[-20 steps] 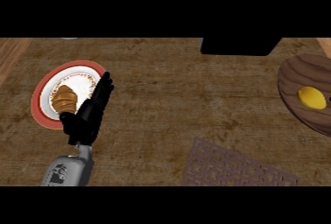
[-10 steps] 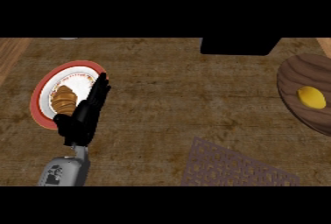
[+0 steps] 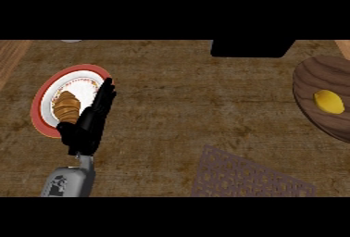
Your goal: Pick the lemon from the placemat and place it in the bowl
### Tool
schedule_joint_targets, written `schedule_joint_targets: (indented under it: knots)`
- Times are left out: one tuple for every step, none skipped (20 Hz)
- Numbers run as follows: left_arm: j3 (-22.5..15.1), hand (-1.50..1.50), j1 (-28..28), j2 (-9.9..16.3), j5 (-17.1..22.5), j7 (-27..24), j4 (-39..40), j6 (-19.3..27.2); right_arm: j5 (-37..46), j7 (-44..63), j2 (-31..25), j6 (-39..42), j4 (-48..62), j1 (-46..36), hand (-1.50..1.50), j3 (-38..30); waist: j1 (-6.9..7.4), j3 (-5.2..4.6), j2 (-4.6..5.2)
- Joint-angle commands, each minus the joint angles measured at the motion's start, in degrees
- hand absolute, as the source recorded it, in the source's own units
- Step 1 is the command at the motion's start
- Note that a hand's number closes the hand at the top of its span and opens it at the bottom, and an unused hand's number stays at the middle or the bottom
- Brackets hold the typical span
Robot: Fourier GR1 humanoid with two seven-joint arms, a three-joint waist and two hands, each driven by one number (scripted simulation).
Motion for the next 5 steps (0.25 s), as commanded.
schedule_joint_targets:
  knots:
    - [0.28,0.0,-0.54,0.43,0.21,1.41,-1.32,-0.08,-1.47,-8.98,-1.5,13.62,-0.25,2.84,-1.5,-0.74,-0.03,0.1,-0.12]
    - [-0.77,0.0,2.22,0.24,-0.29,0.07,-2.15,-0.31,-1.4,-10.29,-1.6,13.83,-1.2,4.74,-1.5,-0.43,-0.22,0.05,-0.38]
    - [-0.85,0.0,1.92,-0.73,-0.22,-0.11,-1.48,0.35,-1.51,-9.74,-1.49,13.41,-1.27,4.79,-1.5,-0.37,0.19,0.18,0.02]
    - [0.63,0.0,1.04,0.91,1.24,-0.13,-0.92,-1.43,-0.81,-10.8,-0.21,12.0,-2.02,6.49,-1.5,0.49,0.05,0.14,0.11]
    - [0.58,0.0,0.55,0.07,0.99,-0.25,0.1,-0.63,-1.74,-11.4,-1.01,13.65,-2.92,6.7,-1.5,0.0,-0.74,0.08,-0.05]
